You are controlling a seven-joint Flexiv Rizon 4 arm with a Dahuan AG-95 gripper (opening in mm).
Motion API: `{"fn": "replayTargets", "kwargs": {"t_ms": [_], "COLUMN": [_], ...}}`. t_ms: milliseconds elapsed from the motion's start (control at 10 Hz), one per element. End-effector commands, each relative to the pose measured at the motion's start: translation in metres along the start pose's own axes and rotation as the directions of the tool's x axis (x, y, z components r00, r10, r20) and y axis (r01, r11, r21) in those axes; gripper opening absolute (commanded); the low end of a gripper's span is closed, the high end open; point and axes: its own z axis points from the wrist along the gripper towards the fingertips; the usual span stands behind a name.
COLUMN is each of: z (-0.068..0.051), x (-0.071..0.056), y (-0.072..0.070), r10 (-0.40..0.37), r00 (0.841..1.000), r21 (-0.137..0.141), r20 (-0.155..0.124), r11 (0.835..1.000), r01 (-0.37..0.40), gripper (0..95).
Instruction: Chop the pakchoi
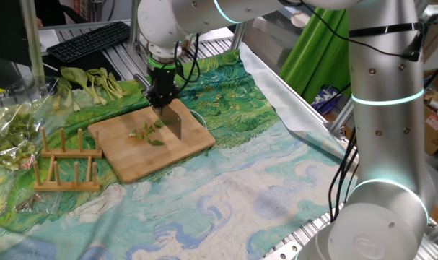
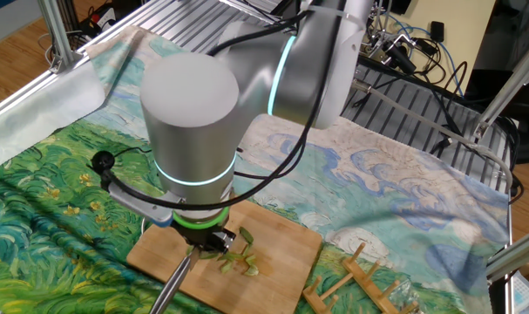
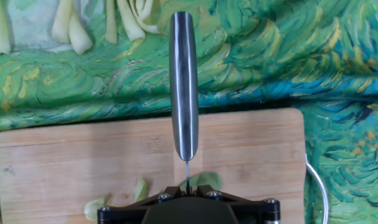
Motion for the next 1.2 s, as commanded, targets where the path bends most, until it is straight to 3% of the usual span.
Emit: {"fn": "replayTargets", "kwargs": {"t_ms": [100,300,600,700,900,1000,1200], "z": [0.0,0.003,0.024,0.026,0.017,0.013,0.023], "x": [0.0,0.0,-0.005,-0.005,-0.002,0.0,0.013], "y": [0.0,0.001,0.007,0.008,0.006,0.005,0.008], "r10": [-0.001,-0.002,-0.01,-0.007,-0.004,-0.002,0.018], "r00": [1.0,1.0,1.0,1.0,1.0,1.0,0.996], "r21": [0.001,-0.004,-0.006,-0.001,0.005,0.003,0.004], "r20": [-0.001,-0.001,0.011,0.01,0.007,0.026,0.083], "r11": [1.0,1.0,1.0,1.0,1.0,1.0,1.0], "r01": [0.001,0.002,0.01,0.007,0.004,0.002,-0.018], "gripper": [0.0,0.0,0.0,0.0,0.0,0.0,0.0]}}
